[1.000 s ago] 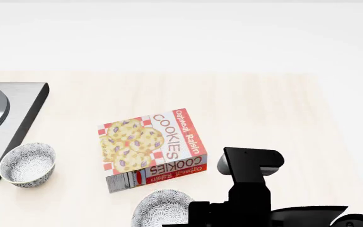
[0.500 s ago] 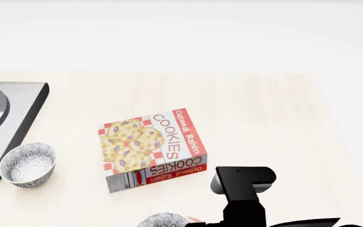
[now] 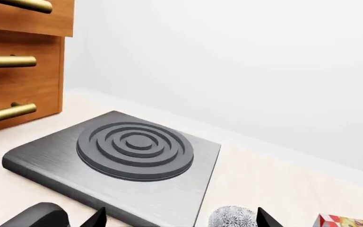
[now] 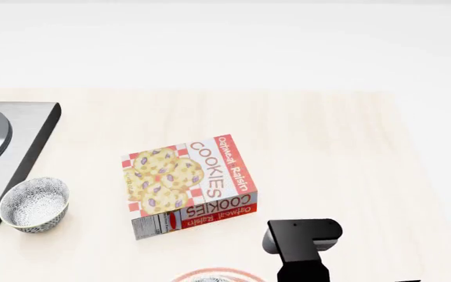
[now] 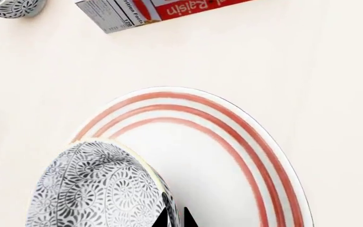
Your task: Pick the akita bowl next to the plate and place it on the plate.
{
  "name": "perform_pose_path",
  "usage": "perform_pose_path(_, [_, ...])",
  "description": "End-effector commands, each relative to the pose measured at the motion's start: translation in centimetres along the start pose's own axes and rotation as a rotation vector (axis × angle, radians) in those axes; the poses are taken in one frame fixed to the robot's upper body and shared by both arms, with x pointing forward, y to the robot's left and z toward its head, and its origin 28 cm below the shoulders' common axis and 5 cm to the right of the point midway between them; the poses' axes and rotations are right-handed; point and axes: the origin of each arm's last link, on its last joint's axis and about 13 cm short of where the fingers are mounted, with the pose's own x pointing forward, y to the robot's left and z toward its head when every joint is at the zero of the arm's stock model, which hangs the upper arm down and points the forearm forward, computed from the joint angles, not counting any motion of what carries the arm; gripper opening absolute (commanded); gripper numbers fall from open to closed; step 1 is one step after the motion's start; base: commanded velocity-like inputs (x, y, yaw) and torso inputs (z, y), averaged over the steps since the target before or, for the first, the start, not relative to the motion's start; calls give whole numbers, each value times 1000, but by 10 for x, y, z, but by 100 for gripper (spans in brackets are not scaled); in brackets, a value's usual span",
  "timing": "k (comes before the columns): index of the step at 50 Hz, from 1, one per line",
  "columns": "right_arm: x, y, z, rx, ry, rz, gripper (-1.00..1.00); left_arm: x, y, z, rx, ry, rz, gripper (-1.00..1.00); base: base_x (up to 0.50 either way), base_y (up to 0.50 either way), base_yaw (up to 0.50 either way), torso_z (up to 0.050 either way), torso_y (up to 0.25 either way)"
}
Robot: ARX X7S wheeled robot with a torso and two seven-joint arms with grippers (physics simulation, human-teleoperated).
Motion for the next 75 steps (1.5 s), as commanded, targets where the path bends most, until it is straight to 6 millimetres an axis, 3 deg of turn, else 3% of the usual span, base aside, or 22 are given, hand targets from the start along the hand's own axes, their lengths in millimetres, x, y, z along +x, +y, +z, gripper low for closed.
perform_pose_path(1, [4,-1,-1,1,1,5,-100,0,0,0,0,0,0,100,0,0,0,0,0])
perform_pose_path(36, [13,-6,-3,7,0,-10,-100,0,-1,2,0,0,1,100,0,0,0,0,0])
perform_pose_path(37, [13,-6,-3,11,2,-7,100,0,-1,2,-1,0,1,100,0,0,0,0,0])
perform_pose_path(62, [-34,7,16,-73,-148,-17,100,-2,-2,4,0,1,1,100,0,0,0,0,0])
perform_pose_path(75, [-58,18,16,-162,-339,-36,100,-1,-1,2,0,3,0,100,0,0,0,0,0])
